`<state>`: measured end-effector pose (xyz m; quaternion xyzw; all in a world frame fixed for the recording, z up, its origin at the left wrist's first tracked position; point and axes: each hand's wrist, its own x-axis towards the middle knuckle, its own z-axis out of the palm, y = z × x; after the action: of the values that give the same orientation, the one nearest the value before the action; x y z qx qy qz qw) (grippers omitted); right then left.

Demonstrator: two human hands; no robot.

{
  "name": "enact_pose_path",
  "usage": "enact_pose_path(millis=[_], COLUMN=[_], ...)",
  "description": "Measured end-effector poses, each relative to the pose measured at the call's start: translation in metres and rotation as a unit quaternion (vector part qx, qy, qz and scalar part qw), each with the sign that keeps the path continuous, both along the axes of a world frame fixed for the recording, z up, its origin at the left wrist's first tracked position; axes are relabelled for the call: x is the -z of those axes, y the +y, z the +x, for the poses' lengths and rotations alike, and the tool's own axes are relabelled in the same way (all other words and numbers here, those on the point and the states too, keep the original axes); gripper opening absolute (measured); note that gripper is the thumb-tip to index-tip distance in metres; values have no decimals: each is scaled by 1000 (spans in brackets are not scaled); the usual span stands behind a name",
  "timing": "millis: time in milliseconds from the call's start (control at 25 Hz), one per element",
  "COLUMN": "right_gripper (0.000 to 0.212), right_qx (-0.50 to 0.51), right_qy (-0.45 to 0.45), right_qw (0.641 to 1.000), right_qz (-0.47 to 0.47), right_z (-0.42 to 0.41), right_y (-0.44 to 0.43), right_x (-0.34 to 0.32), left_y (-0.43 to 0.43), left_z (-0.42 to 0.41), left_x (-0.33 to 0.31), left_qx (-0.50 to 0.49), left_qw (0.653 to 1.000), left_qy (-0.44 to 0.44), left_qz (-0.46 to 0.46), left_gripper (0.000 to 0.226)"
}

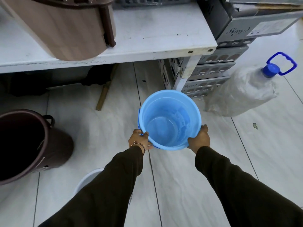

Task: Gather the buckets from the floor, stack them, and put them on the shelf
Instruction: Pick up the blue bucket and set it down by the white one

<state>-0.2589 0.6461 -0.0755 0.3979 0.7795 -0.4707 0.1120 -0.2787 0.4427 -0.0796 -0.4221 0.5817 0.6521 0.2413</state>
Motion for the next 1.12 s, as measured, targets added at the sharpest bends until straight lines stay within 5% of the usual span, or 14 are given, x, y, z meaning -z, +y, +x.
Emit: enact_pose_path(millis=[160, 280, 360, 480, 680, 880, 1120], right_gripper=[71, 80, 59, 22, 20, 23, 36], right_qx=[78, 156, 152, 50, -115, -251, -382], right_qy=[-48, -49, -55, -18, 28, 63, 102], right_qw=[995, 968, 958, 990, 993, 966, 899], right_qz=[-40, -192, -238, -134, -27, 3, 190], right_z=[9, 35, 53, 75, 97, 99, 78], right_y=[-12, -34, -58, -111, -213, -325, -432], right_x=[-24, -39, -56, -91, -157, -226, -267], left_y=[-15, -49, -76, -128, -234, -344, -451], left_z=[14, 43, 66, 102, 152, 192, 199], left_x=[-14, -36, -57, -98, -165, -212, -235], left_qx=[21, 17, -3, -3, 53, -128, -154], left_qw=[999, 997, 997, 989, 901, 939, 920], left_qy=[9, 28, 55, 117, 214, 241, 232], left_qz=[-41, -66, -57, -91, -372, -209, -277], left_gripper=[11, 10, 7, 5, 35, 70, 65])
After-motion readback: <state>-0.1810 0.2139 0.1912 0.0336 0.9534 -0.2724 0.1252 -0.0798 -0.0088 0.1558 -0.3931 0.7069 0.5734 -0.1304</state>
